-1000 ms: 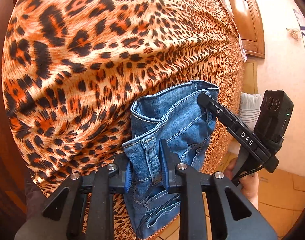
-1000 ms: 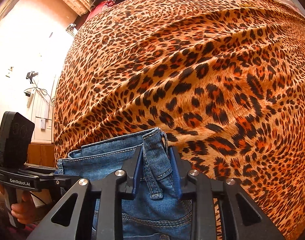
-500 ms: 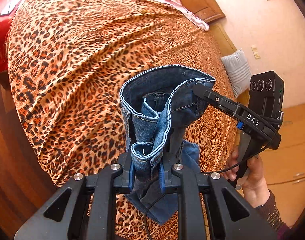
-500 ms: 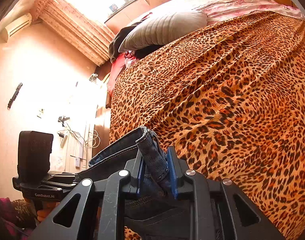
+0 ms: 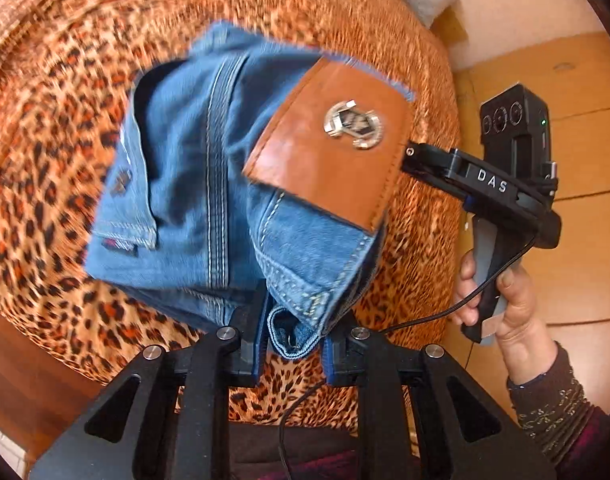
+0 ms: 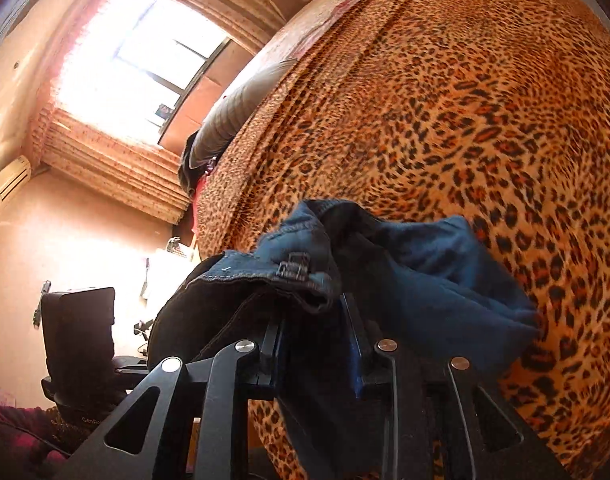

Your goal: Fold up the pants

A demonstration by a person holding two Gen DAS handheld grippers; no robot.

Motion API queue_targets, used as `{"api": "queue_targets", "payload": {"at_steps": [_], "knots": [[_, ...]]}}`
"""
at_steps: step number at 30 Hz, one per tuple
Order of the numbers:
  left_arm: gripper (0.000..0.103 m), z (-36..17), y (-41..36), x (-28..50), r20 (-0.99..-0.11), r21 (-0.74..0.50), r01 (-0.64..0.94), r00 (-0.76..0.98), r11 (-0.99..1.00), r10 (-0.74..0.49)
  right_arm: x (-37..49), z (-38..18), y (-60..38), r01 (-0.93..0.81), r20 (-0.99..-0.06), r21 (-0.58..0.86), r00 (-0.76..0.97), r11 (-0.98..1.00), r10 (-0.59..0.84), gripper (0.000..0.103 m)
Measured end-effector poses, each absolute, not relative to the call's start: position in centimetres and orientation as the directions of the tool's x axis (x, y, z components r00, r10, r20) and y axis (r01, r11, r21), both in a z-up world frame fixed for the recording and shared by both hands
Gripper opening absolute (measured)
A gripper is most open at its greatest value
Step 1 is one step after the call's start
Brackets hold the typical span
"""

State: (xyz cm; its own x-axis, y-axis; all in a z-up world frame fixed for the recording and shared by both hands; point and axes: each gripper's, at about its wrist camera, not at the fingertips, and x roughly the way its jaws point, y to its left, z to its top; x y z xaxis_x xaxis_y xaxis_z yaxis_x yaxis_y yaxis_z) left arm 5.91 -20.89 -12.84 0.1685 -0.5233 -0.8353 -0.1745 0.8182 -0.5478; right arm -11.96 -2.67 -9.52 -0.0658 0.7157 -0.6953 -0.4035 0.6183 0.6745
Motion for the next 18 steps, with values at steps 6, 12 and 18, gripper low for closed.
{"api": "queue_targets", "payload": {"at_steps": [6,12,18], "knots": [[0.024,-14.9,-21.1,3.6,-0.85,-0.527,-0.207,0.119,0.824,-0.514,-13.6,-14.8,-10.7,-0.223,-0.829,0.55,-0.026,0.805,0.559,0.027],[0.045,-14.9,-16.8,2.2,-0.728,-0.676,-0.386,0.216,0.628,-0.651,-13.2,-12.9,-13.5,-0.084,-0.662,0.745,0.025,0.662,0.749,0.074],[0.045,-16.3,-18.4,3.6,-0.748,-0.643,-0.433,0.175,0.632,-0.64,-13.2,-15.3,-8.0,-0.014,-0.6,0.799,-0.067,0.601,0.797,0.076]]}}
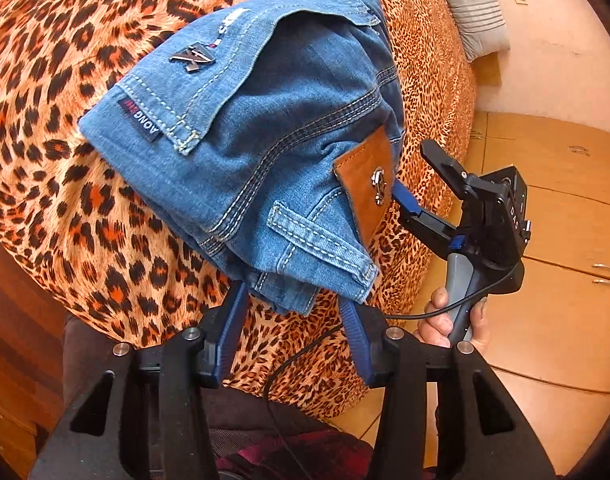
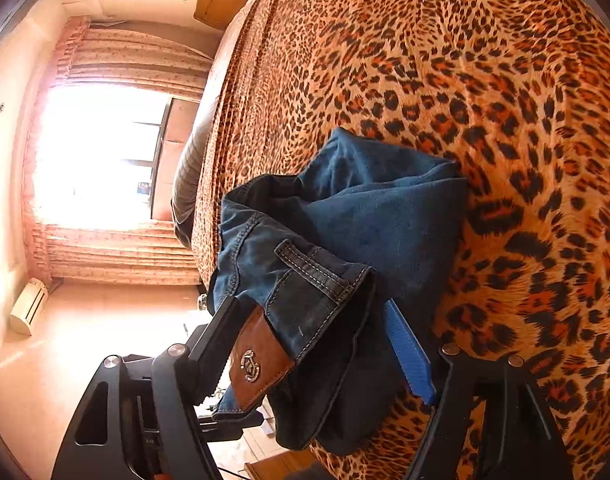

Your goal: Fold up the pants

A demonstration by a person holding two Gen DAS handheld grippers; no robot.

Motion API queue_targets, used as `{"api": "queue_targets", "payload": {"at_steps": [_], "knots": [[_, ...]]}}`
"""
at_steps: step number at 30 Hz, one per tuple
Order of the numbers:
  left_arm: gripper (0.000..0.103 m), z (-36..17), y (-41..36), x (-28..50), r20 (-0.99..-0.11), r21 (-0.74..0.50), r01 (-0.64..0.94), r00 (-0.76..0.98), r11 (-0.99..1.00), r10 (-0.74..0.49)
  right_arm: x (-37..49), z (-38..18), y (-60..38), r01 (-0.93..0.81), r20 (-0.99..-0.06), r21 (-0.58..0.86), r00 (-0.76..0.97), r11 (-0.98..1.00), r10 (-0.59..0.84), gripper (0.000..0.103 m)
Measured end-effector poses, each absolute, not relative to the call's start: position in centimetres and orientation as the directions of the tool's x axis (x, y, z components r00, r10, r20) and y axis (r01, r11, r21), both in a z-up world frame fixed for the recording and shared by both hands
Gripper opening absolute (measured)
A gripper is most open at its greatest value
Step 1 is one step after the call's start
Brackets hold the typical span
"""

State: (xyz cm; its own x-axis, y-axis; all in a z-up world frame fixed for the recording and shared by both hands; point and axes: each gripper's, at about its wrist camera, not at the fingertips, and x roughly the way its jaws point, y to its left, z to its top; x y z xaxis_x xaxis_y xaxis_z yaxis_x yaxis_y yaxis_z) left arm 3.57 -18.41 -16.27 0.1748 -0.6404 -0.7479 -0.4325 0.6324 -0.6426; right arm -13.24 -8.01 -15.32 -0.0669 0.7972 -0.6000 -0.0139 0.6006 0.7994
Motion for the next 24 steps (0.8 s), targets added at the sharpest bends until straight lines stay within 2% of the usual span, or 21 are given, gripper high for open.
{"api": "queue_targets", "payload": {"at_steps": [3,4,5,6,7,11,14,16,17,18,20,22,24], "knots": [[0.045,-17.4,-19.7,5.6,-0.785,-0.597,-0.441,0.151,0.67,-0.601,-13.6,-16.6,-6.1,0.002,-0.59,0.806,-0.078,0.592,0.803,0.076],[0.045,-18.1,-20.1,6.3,-0.796,-0.577,-0.453,0.124,0.68,-0.592,-13.5,-16.9,-5.5,-0.004,-0.593,0.804,-0.076,0.595,0.801,0.066],[0.042,-18.6,-20.8,6.8,-0.793,-0.571,-0.463,0.097,0.678,-0.602,-13.3,-16.8,-5.0,-0.024,-0.614,0.789,-0.067,0.614,0.787,0.04],[0.04,-18.9,-21.4,7.3,-0.787,-0.571,-0.469,0.079,0.674,-0.612,-13.0,-16.5,-4.5,-0.036,-0.605,0.796,-0.079,0.605,0.792,0.024],[0.04,-18.8,-22.0,7.6,-0.793,-0.565,-0.464,0.075,0.683,-0.605,-12.8,-15.9,-4.4,-0.047,-0.598,0.802,-0.078,0.596,0.798,0.014],[0.04,-19.7,-24.0,8.3,-0.794,-0.568,-0.428,0.058,0.703,-0.605,-12.6,-12.4,-6.1,-0.179,-0.652,0.749,-0.034,0.637,0.757,0.013],[0.04,-22.4,-23.6,8.0,-0.743,-0.585,-0.478,-0.008,0.655,-0.669,-12.8,-15.8,-7.3,-0.155,-0.753,0.657,-0.079,0.738,0.653,0.015],[0.04,-21.9,-22.7,6.6,-0.748,-0.58,-0.47,-0.016,0.665,-0.663,-13.3,-18.0,-8.2,-0.122,-0.763,0.646,-0.107,0.754,0.637,0.016],[0.04,-21.1,-22.1,5.8,-0.763,-0.579,-0.445,-0.001,0.683,-0.647,-13.3,-18.0,-8.5,-0.093,-0.744,0.668,-0.103,0.739,0.66,0.022],[0.04,-20.3,-21.2,5.0,-0.77,-0.584,-0.422,0.019,0.693,-0.638,-13.4,-17.5,-8.8,-0.079,-0.73,0.684,-0.099,0.726,0.677,0.025],[0.042,-19.2,-19.2,3.7,-0.773,-0.594,-0.419,0.062,0.687,-0.631,-13.2,-16.0,-9.2,-0.088,-0.731,0.682,-0.091,0.726,0.676,0.045],[0.045,-18.5,-17.2,3.5,-0.785,-0.589,-0.45,0.12,0.672,-0.608,-12.7,-13.5,-9.6,-0.142,-0.778,0.622,-0.01,0.77,0.628,0.045],[0.052,-18.6,-15.5,4.1,-0.796,-0.579,-0.494,0.172,0.648,-0.58,-11.7,-11.3,-9.1,-0.2,-0.763,0.624,0.052,0.755,0.644,0.048]]}}
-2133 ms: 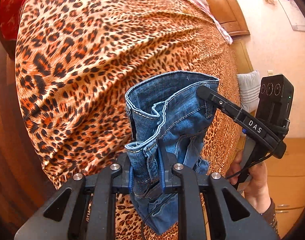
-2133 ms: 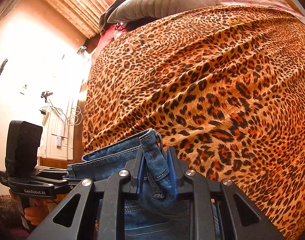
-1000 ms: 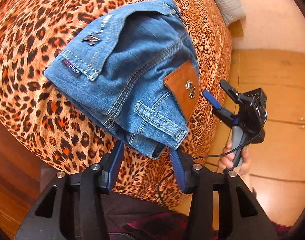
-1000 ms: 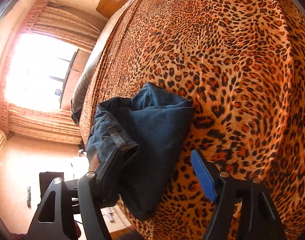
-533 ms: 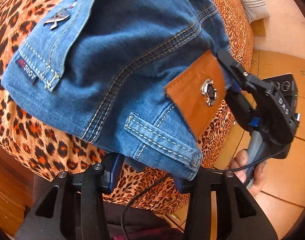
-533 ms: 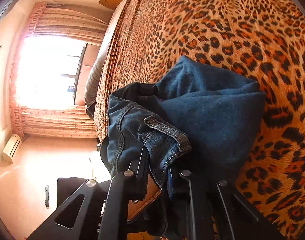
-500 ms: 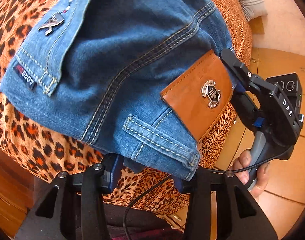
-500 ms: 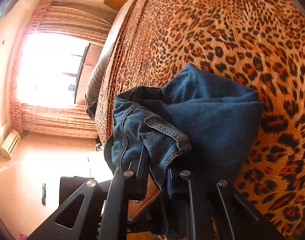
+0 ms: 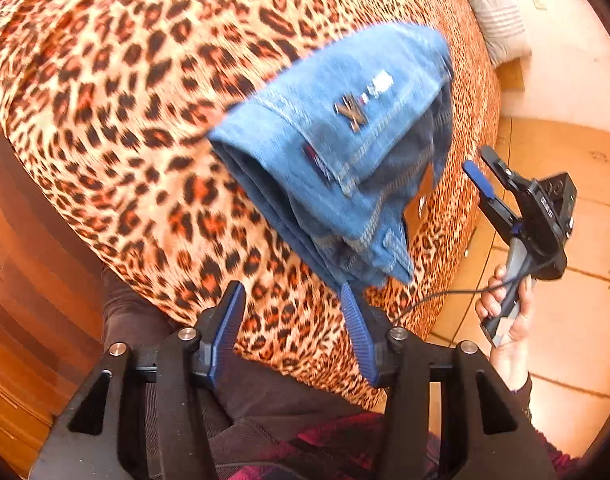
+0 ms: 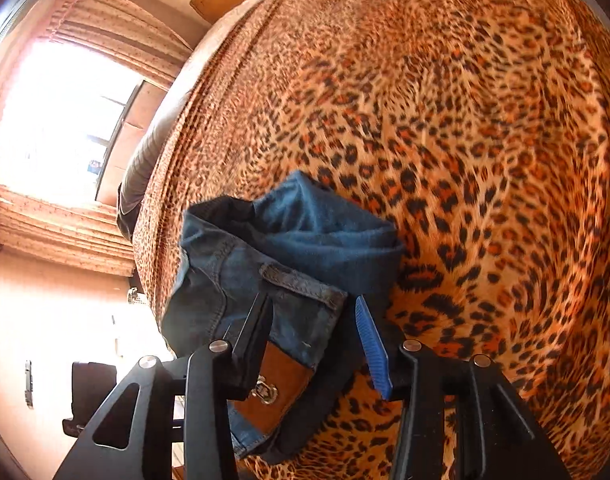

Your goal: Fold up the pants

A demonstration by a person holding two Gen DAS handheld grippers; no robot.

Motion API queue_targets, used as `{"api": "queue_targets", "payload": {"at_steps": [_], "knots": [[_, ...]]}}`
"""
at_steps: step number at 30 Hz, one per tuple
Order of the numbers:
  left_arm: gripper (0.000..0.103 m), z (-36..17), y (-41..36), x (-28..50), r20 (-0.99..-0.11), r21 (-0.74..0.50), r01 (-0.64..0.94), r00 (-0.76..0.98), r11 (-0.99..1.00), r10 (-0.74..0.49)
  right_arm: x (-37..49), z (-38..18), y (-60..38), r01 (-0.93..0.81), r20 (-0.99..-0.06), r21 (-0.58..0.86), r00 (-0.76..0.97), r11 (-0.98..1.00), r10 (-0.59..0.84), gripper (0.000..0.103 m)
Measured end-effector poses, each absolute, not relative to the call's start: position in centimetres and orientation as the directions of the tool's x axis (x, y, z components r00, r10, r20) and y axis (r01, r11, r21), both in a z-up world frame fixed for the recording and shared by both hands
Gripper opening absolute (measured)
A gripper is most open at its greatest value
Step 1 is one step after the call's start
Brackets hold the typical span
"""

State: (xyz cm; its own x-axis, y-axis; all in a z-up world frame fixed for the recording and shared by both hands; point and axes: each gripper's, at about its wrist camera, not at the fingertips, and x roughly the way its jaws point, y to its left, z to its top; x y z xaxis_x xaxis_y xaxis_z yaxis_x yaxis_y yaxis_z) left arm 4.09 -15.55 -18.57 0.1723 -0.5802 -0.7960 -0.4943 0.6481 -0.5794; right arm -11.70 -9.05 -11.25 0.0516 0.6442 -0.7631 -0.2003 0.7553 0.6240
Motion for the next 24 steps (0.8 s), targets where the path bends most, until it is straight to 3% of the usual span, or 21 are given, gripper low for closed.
{"api": "queue_targets", "payload": {"at_steps": [2,9,11,13,15,17,19,24], "knots": [[0.053,-19.5,-14.4,5.2,-0.79,-0.585,-0.535,0.206,0.61,-0.578,-10.6,-9.9,-6.9,-0.256,-0.743,0.638,0.044,0.726,0.668,0.063],[0.053,-22.6,-14.7,8.6,-0.796,-0.551,-0.605,0.174,0.574,-0.58,-7.9,-10.4,5.4,-0.463,-0.794,0.553,-0.041,0.693,0.606,0.062],[0.053,-23.3,-14.9,8.8,-0.805,-0.532,-0.622,0.162,0.574,-0.571,-8.7,-10.8,7.6,-0.536,-0.835,0.488,-0.056,0.689,0.548,0.025],[0.055,-24.1,-14.9,8.4,-0.786,-0.546,-0.637,0.166,0.544,-0.595,-9.1,-12.5,8.7,-0.601,-0.896,0.361,-0.01,0.713,0.445,0.024],[0.055,-24.3,-15.1,8.5,-0.78,-0.551,-0.634,0.162,0.542,-0.604,-9.2,-14.9,7.6,-0.594,-0.929,0.305,-0.015,0.744,0.369,0.03],[0.056,-23.4,-14.7,7.3,-0.787,-0.553,-0.605,0.152,0.574,-0.598,-8.5,-14.9,6.9,-0.55,-0.92,0.333,-0.011,0.766,0.393,0.039],[0.056,-21.1,-15.1,7.0,-0.785,-0.569,-0.562,0.154,0.6,-0.6,-8.4,-14.1,6.0,-0.524,-0.913,0.349,-0.006,0.777,0.407,0.041],[0.056,-16.3,-16.9,7.8,-0.786,-0.613,-0.4,0.218,0.681,-0.579,-9.7,-9.2,2.9,-0.481,-0.826,0.465,0.065,0.743,0.56,0.046]]}}
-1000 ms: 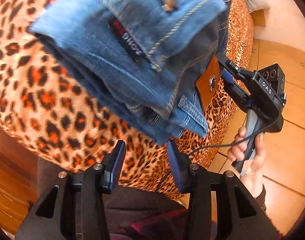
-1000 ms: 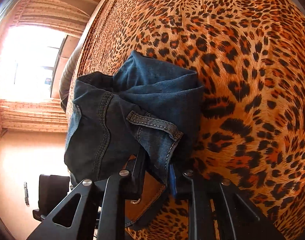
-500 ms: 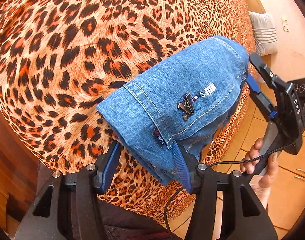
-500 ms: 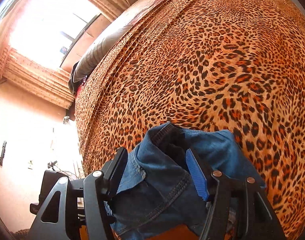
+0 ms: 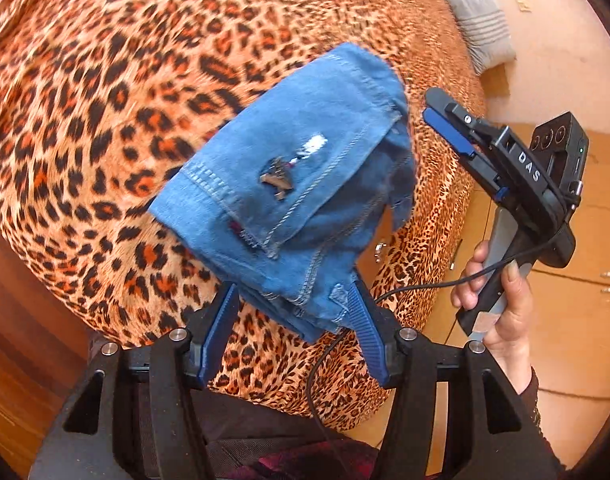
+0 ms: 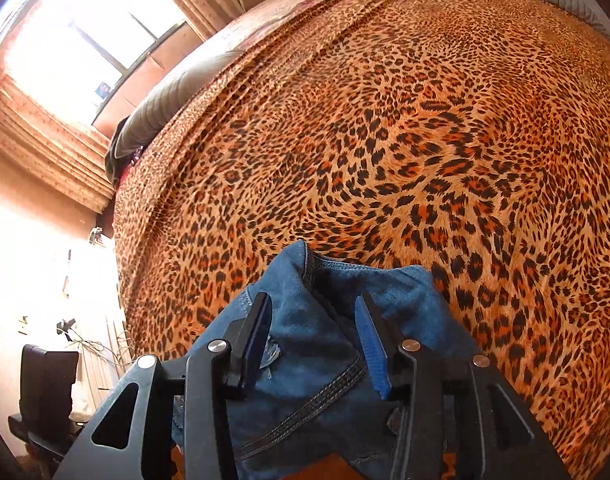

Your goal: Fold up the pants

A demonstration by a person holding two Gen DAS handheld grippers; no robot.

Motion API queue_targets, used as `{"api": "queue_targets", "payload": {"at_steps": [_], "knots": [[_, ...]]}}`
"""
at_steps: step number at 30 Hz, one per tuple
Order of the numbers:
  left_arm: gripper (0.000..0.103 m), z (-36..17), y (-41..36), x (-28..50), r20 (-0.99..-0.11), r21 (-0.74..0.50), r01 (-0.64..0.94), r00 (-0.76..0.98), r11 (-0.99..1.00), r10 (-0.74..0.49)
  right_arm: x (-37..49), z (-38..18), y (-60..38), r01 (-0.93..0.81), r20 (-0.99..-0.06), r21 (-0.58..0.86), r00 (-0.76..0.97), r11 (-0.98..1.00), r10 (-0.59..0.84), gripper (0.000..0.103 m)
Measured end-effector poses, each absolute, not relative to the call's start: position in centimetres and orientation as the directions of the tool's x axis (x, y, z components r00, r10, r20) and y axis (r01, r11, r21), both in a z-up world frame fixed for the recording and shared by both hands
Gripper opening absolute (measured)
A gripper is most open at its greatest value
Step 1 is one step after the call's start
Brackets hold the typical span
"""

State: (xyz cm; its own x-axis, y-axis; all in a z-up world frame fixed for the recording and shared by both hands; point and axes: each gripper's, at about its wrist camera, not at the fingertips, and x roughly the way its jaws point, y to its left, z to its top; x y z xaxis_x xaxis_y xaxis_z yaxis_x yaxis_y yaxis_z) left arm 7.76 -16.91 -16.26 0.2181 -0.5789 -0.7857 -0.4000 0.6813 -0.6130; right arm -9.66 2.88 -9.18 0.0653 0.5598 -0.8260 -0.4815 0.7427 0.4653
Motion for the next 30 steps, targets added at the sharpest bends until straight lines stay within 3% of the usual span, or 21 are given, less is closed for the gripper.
{"api": "queue_targets", "payload": {"at_steps": [3,6,7,9,12,14,17,25,30], "knots": [[0.058,-15.7,-18.6,9.5,-0.849,-0.528,-0.331,0.212,0.782,-0.483,-11.9,-8.2,1.2,-0.489,-0.78,0.519,0.065,0.701,0.623,0.046],[0.058,-18.8,-20.2,10.4,-0.885,-0.462,-0.32,0.106,0.827,-0.454,-13.4,-11.8,0.6,-0.484,-0.866,0.428,0.021,0.764,0.499,0.043],[0.057,-19.8,-21.0,10.7,-0.903,-0.423,-0.308,0.066,0.852,-0.424,-13.5,-14.0,0.5,-0.473,-0.894,0.4,-0.015,0.785,0.447,0.036],[0.057,-20.1,-22.4,10.7,-0.937,-0.345,-0.253,0.034,0.904,-0.348,-13.5,-15.1,-0.6,-0.419,-0.874,0.446,-0.013,0.791,0.487,0.034],[0.057,-18.2,-23.0,10.4,-0.941,-0.335,-0.19,0.032,0.923,-0.336,-13.6,-13.2,-2.2,-0.329,-0.83,0.527,-0.001,0.784,0.557,0.04],[0.057,-16.8,-22.2,10.1,-0.929,-0.37,-0.188,0.049,0.91,-0.368,-14.0,-11.5,-4.2,-0.296,-0.804,0.56,0.035,0.774,0.594,0.054],[0.058,-13.8,-20.9,10.5,-0.93,-0.366,-0.201,0.116,0.908,-0.349,-15.4,-10.3,-7.7,-0.229,-0.783,0.583,0.097,0.78,0.614,0.064],[0.058,-13.1,-19.8,20.6,-0.935,-0.347,-0.216,0.154,0.913,-0.319,-18.7,-10.9,-11.0,-0.082,-0.789,0.588,0.157,0.804,0.594,0.065],[0.058,-17.0,-22.9,26.3,-0.96,-0.28,-0.163,0.063,0.946,-0.274,-20.6,-11.1,-8.7,-0.032,-0.802,0.578,0.164,0.815,0.575,0.065]]}}
